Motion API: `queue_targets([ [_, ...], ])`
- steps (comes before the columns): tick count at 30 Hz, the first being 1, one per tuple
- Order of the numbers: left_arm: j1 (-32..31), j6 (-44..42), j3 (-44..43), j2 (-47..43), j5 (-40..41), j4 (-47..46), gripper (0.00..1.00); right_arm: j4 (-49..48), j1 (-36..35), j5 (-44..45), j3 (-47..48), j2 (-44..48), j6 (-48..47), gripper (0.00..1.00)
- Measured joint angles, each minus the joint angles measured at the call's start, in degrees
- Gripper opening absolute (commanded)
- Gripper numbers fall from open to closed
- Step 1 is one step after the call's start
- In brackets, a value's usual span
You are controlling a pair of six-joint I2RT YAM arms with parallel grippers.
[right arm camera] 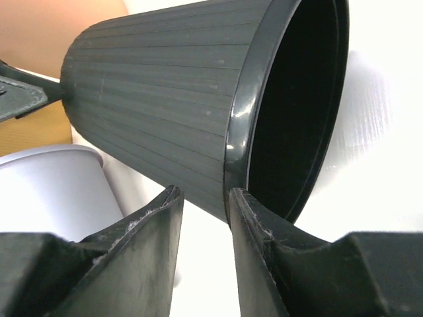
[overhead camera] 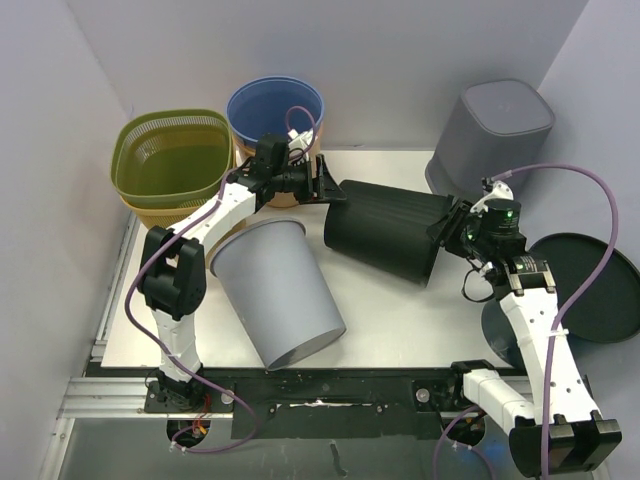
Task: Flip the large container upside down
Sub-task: Turn the container upside down at the center of the board.
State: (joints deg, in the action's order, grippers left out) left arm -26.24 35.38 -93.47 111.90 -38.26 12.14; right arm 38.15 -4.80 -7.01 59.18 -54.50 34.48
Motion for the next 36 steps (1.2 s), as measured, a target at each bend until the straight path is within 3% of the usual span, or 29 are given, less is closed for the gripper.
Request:
queue_targets([
  [13, -0.04, 1.79, 0.79, 0.24, -1.49, -2.47, 0.59, 2.47, 0.0, 5.29, -0.17, 0.59, -0.52, 0.39],
  [24, -0.09, 3.41, 1.53, 0.31, -2.34, -5.29, 0.59, 0.48, 0.26, 5.29, -3.58, -0.39, -0.94, 0.08],
  [36, 0.09, 12.13, 2.23, 0.22, -4.04, -12.48, 0.59, -1.97, 1.14, 6.34, -5.31, 0.5, -0.74, 0.04],
])
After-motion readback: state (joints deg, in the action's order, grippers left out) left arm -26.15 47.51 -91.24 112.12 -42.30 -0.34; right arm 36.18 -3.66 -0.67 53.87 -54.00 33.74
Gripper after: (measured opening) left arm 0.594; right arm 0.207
